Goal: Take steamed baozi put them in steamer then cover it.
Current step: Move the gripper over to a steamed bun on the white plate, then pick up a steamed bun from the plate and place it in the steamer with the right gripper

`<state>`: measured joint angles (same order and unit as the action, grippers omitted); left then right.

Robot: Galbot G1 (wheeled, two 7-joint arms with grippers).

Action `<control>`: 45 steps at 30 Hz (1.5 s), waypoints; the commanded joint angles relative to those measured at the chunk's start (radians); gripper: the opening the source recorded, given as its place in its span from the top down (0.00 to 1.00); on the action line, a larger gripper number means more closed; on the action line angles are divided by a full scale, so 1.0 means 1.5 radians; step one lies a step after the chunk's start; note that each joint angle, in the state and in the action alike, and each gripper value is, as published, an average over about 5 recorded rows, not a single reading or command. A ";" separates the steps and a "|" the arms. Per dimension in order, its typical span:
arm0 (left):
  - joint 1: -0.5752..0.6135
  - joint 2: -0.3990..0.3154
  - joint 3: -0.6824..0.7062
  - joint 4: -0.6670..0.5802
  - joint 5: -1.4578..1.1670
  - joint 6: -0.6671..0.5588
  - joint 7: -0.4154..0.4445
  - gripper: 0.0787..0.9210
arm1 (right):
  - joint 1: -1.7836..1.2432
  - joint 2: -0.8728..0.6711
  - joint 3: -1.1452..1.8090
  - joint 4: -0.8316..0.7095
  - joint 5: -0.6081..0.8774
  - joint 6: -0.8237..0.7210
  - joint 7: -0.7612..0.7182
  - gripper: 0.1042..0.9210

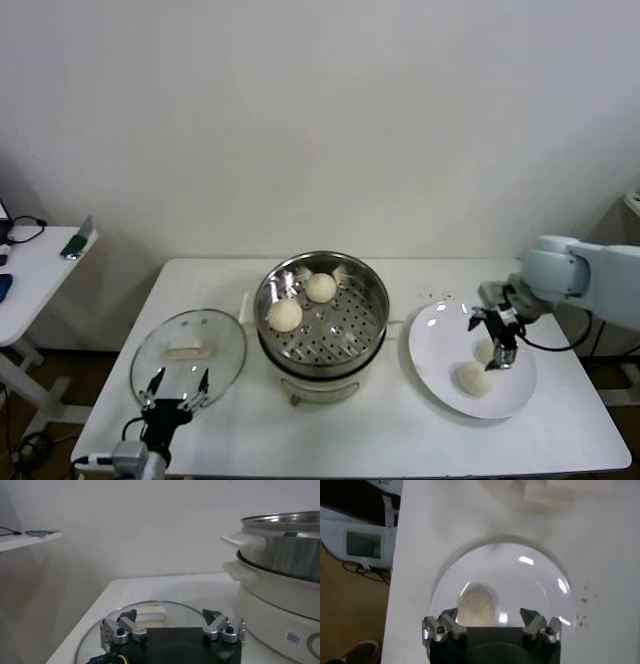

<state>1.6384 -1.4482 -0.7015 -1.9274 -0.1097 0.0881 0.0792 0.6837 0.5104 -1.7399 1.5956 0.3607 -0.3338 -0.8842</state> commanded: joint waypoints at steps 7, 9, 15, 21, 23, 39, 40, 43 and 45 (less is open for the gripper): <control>-0.002 0.000 -0.002 0.005 0.001 0.001 0.000 0.12 | -0.262 -0.023 0.196 -0.094 -0.094 -0.008 0.017 0.12; -0.002 0.000 -0.002 0.006 0.001 0.001 0.000 0.12 | -0.279 -0.014 0.210 -0.103 -0.095 -0.011 0.023 0.12; -0.001 0.000 -0.003 0.007 0.002 0.000 0.000 0.12 | -0.311 0.003 0.233 -0.107 -0.089 -0.023 0.033 0.12; 0.001 0.001 -0.002 0.006 0.003 0.000 0.000 0.12 | -0.320 0.008 0.242 -0.106 -0.088 -0.029 0.040 0.12; 0.001 0.001 -0.001 0.005 0.005 0.001 0.000 0.12 | -0.321 0.009 0.244 -0.105 -0.088 -0.031 0.043 0.13; 0.002 0.002 0.001 -0.003 0.011 0.002 0.002 0.12 | -0.148 0.018 0.168 -0.094 -0.101 0.040 -0.003 0.23; 0.001 0.002 0.001 -0.003 0.012 0.003 0.002 0.12 | -0.105 0.023 0.146 -0.095 -0.101 0.058 -0.014 0.23; 0.000 0.002 0.003 -0.004 0.015 0.004 0.003 0.12 | 0.037 0.056 0.064 -0.111 -0.087 0.141 -0.049 0.23; -0.001 0.001 0.004 -0.003 0.018 0.005 0.003 0.12 | 0.120 0.093 0.019 -0.134 -0.076 0.225 -0.073 0.23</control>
<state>1.6370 -1.4458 -0.6962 -1.9324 -0.0859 0.0942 0.0831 0.5208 0.5784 -1.5340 1.4305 0.2342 -0.2146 -0.9102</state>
